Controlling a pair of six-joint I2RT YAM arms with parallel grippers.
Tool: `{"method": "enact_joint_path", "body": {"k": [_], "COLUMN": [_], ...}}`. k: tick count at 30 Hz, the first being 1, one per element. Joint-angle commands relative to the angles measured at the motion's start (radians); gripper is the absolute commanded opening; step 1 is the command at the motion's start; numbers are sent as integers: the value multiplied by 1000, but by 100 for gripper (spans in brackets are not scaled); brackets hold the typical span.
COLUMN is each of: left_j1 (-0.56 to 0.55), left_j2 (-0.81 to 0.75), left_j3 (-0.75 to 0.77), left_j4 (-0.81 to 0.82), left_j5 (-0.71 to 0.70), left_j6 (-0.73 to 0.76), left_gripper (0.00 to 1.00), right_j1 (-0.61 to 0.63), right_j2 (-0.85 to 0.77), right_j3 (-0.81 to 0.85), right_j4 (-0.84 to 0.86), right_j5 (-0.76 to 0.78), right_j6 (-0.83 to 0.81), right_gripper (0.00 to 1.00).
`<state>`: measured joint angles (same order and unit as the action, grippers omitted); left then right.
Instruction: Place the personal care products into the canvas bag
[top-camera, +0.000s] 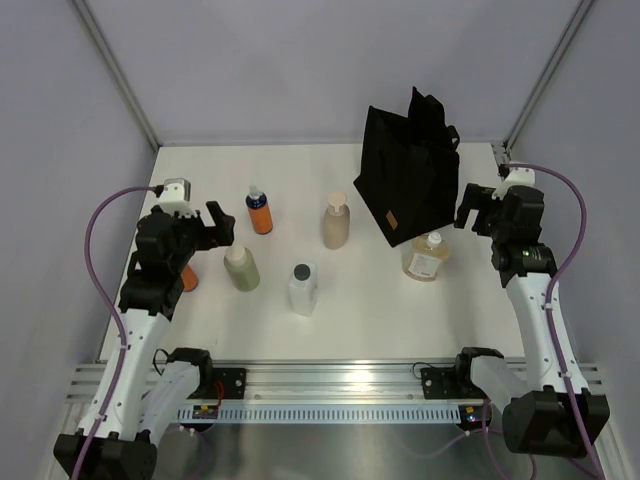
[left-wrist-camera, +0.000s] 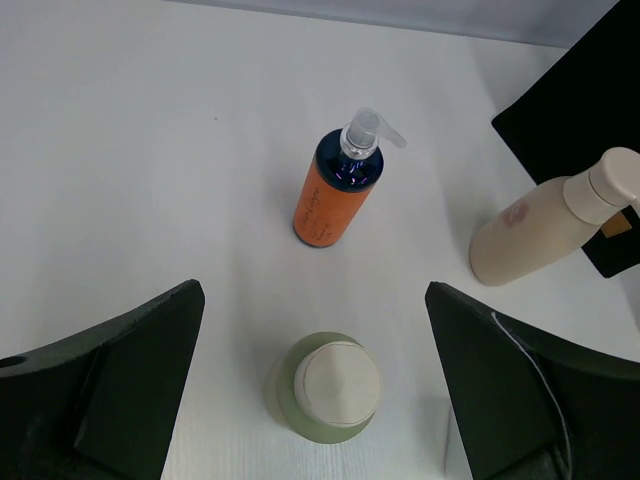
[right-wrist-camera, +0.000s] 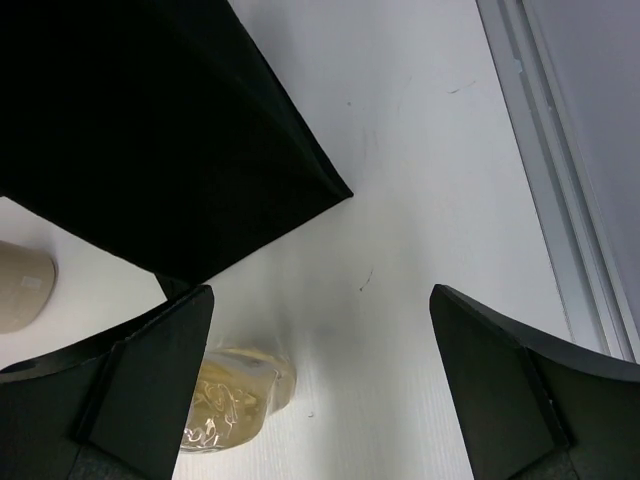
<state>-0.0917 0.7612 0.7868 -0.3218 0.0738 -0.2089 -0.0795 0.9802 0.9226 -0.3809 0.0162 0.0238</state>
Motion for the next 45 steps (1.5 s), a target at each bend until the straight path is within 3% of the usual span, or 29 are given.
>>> {"method": "enact_joint_path", "body": {"k": [1, 4, 5, 8, 13, 17, 27, 37, 41, 44, 45], "left_j1": [-8, -20, -25, -26, -26, -26, -26, -26, -26, -26, -26], "left_j2": [-2, -3, -2, 3, 6, 6, 1, 7, 9, 10, 10], "left_j3": [34, 35, 37, 38, 46, 45, 43, 45, 43, 45, 43], "left_j4": [43, 40, 38, 32, 24, 26, 29, 29, 29, 29, 29], "left_j5": [31, 23, 23, 24, 21, 29, 35, 44, 47, 49, 49], "left_j6": [13, 17, 16, 16, 16, 16, 13, 11, 11, 9, 9], "left_gripper": [99, 99, 99, 99, 99, 99, 99, 99, 99, 99, 99], "right_j1": [-5, -5, -5, -5, -5, -5, -2, 4, 6, 7, 9], "right_j2": [-32, -61, -64, -52, 108, 259, 411, 492, 491, 480, 483], "right_j3": [41, 73, 76, 166, 318, 400, 363, 230, 194, 170, 168], "right_j4": [40, -19, -47, -338, -610, -800, -799, -563, -535, -515, -513], "right_j5": [-12, -227, -407, -680, -878, -944, -836, -733, -752, -771, -780], "right_j6": [-8, -196, -370, -708, -922, -1195, -1364, -1280, -1286, -1291, -1288], "right_gripper": [99, 99, 99, 99, 99, 99, 99, 91, 82, 66, 53]}}
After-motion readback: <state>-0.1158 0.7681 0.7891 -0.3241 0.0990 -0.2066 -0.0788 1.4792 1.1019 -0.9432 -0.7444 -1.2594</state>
